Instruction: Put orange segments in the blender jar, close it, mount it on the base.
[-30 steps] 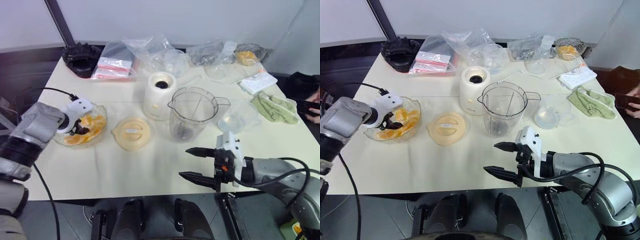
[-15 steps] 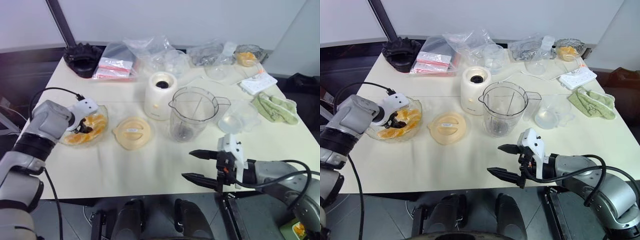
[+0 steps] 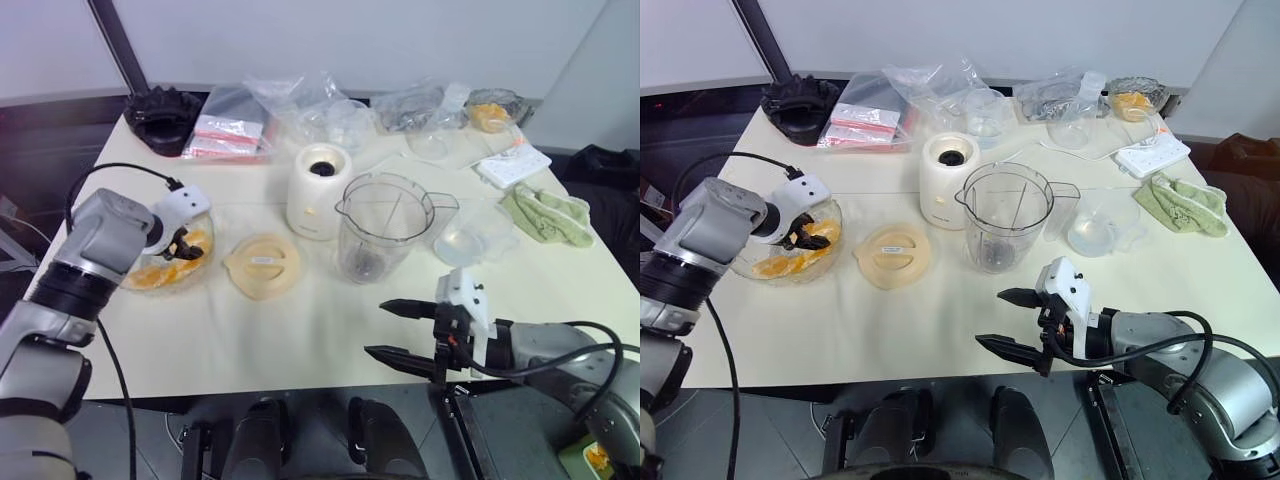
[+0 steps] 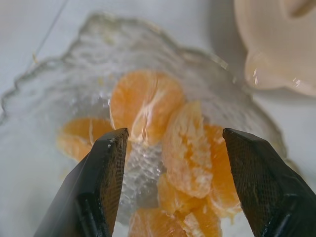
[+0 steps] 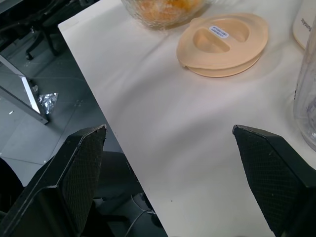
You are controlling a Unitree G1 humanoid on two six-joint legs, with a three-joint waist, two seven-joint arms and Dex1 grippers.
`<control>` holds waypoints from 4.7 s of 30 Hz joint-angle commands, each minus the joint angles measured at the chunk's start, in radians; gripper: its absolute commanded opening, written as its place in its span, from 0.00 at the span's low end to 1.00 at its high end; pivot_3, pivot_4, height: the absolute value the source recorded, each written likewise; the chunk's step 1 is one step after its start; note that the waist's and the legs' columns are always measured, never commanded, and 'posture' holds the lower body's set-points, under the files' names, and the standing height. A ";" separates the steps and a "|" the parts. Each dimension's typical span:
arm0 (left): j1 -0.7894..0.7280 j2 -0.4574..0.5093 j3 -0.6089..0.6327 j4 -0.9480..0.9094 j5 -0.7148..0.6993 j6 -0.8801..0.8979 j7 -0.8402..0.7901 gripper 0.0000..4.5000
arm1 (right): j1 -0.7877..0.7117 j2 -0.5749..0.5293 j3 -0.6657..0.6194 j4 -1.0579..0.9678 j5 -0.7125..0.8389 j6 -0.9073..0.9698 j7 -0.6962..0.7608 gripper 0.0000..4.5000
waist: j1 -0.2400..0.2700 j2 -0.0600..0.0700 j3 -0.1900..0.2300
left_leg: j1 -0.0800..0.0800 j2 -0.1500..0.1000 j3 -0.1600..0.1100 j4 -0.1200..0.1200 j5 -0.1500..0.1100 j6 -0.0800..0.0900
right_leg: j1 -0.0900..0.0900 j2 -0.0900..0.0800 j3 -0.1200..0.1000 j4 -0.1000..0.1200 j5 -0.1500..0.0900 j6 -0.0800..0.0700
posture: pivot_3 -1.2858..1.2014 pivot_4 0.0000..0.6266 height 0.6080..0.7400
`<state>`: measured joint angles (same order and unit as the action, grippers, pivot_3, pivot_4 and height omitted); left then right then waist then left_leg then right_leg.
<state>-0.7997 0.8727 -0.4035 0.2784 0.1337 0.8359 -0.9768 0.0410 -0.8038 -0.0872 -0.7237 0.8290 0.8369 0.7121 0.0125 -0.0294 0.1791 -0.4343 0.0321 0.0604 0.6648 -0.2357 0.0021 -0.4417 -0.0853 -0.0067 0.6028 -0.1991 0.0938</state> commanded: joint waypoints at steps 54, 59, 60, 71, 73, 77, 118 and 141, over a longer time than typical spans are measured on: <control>-0.144 0.011 0.220 -0.026 -0.035 0.036 -0.020 0.02 | 0.037 -0.007 -0.055 0.014 -0.023 -0.051 -0.020 0.96 | 0.002 -0.003 0.000 | 0.004 0.000 -0.001 0.003 0.000 0.000 | 0.001 0.000 0.000 0.008 -0.001 0.001 | 0.52 0.24 1.00; -0.227 -0.056 0.321 0.046 -0.139 -0.059 -0.013 0.02 | 0.040 -0.030 -0.130 0.032 -0.003 -0.037 -0.008 0.96 | 0.002 -0.004 0.001 | 0.003 0.000 -0.001 0.004 0.000 0.000 | 0.001 0.000 0.000 0.007 -0.001 0.001 | 0.52 0.24 1.00; -0.259 -0.089 0.361 0.055 -0.183 -0.081 -0.013 0.02 | 0.038 -0.032 -0.151 0.038 0.000 -0.037 -0.008 0.96 | 0.001 -0.004 0.001 | 0.003 0.000 0.000 0.004 0.000 0.000 | 0.002 -0.001 0.000 0.007 -0.001 0.001 | 0.52 0.24 1.00; -0.645 -0.537 0.409 0.279 -0.462 -0.129 -0.138 0.02 | 0.051 0.009 -0.224 0.006 -0.008 -0.044 -0.085 0.96 | 0.020 -0.002 0.000 | -0.001 -0.001 -0.002 0.011 -0.001 0.002 | 0.002 0.002 0.001 0.008 -0.001 0.002 | 0.52 0.24 1.00; -0.660 -0.611 0.365 0.336 -0.446 -0.194 -0.158 0.02 | 0.080 0.034 -0.234 -0.019 -0.014 -0.053 -0.119 0.96 | 0.020 -0.002 0.000 | 0.000 -0.001 -0.003 0.011 -0.001 0.002 | 0.002 0.002 0.001 0.009 -0.001 0.002 | 0.52 0.24 1.00; -0.646 -0.704 0.255 0.430 -0.365 -0.293 -0.181 0.02 | 0.149 0.069 -0.271 -0.079 -0.014 -0.059 -0.172 0.96 | 0.024 -0.001 0.000 | -0.001 0.000 -0.006 0.013 -0.001 0.002 | 0.002 0.004 0.000 0.011 -0.001 0.001 | 0.52 0.24 1.00; 0.018 -0.457 0.451 -0.437 -0.583 -0.224 -0.018 0.98 | 0.233 0.252 -0.417 0.365 -0.453 -0.517 -0.338 0.96 | -0.004 0.005 -0.002 | -0.005 0.000 -0.008 0.017 -0.001 0.002 | 0.002 0.004 0.001 0.011 -0.001 0.001 | 0.52 0.24 1.00; 0.250 -0.173 0.474 -0.736 -0.791 -0.006 0.048 0.98 | -0.350 0.218 -0.228 1.233 -0.723 -0.871 -0.424 0.96 | -0.031 0.010 0.001 | 0.009 -0.001 -0.007 0.013 -0.001 0.001 | 0.011 0.004 0.004 0.010 -0.001 0.001 | 0.52 0.24 1.00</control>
<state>-0.5245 0.6895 0.0357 -0.4355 -0.6416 0.8285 -0.9430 -0.2848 -0.5602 -0.3099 0.4824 0.1210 0.0100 0.2952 -0.0182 -0.0199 0.1804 -0.4257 0.0315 0.0538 0.6781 -0.2366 0.0035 -0.4305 -0.0808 -0.0031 0.6128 -0.2002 0.0947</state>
